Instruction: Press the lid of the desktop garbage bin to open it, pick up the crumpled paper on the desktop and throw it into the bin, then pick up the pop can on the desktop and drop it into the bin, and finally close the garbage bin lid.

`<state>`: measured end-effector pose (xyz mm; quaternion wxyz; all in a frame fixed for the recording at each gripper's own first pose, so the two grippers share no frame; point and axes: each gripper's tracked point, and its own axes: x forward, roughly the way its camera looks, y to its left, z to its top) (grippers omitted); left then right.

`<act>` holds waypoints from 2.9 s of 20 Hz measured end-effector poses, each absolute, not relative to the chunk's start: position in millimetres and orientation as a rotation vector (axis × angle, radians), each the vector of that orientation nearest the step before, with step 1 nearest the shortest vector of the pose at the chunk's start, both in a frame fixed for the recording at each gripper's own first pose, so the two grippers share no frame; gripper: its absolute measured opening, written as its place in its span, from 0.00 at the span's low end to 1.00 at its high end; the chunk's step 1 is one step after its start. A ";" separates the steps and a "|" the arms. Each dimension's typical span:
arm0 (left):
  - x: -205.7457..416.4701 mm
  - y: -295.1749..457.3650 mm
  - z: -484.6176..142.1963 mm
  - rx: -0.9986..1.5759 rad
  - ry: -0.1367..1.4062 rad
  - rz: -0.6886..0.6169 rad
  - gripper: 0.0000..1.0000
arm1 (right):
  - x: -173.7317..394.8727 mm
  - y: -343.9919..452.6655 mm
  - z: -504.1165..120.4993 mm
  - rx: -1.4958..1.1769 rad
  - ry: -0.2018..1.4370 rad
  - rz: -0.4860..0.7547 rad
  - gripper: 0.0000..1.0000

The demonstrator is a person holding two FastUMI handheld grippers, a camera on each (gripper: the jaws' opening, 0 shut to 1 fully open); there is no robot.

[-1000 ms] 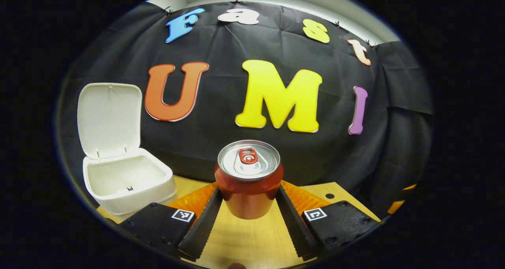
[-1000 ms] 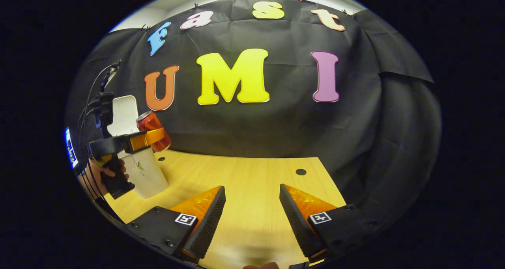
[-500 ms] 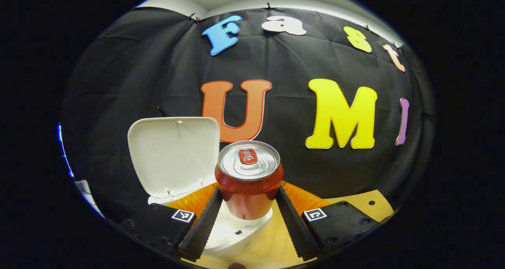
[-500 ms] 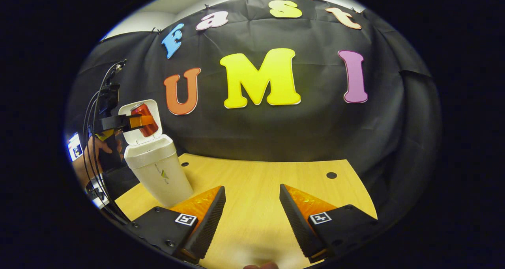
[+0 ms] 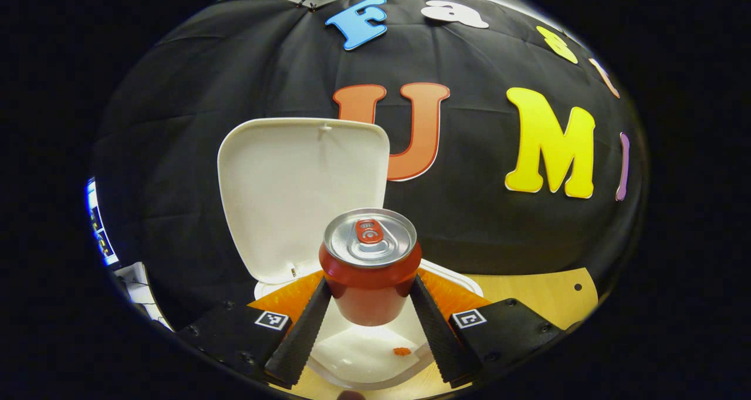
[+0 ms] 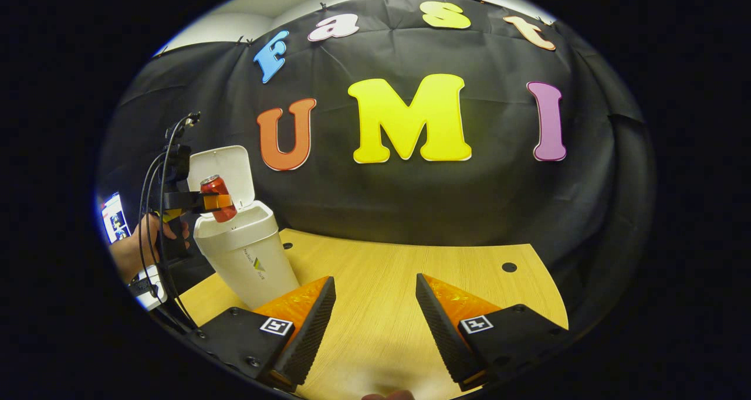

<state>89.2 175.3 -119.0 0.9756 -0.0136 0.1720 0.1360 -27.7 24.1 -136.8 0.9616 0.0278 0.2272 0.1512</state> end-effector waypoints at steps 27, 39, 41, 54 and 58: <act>115.3 158.1 -8.3 0.053 0.154 0.504 0.95 | -31.0 -19.1 -119.1 0.075 0.429 0.263 0.88; 162.0 239.8 56.7 -0.061 0.201 0.791 0.95 | -19.2 -39.6 -78.7 0.122 0.378 0.236 0.88; 166.8 252.6 54.0 -0.042 0.230 0.826 0.95 | -18.1 -36.9 -67.4 0.125 0.354 0.239 0.88; 162.2 250.4 17.2 -0.099 0.340 0.853 0.98 | -13.4 -54.3 -70.5 0.156 0.355 0.231 0.88; 148.0 222.7 9.7 -0.093 0.344 0.840 0.99 | -17.2 -62.3 -74.0 0.157 0.359 0.259 0.88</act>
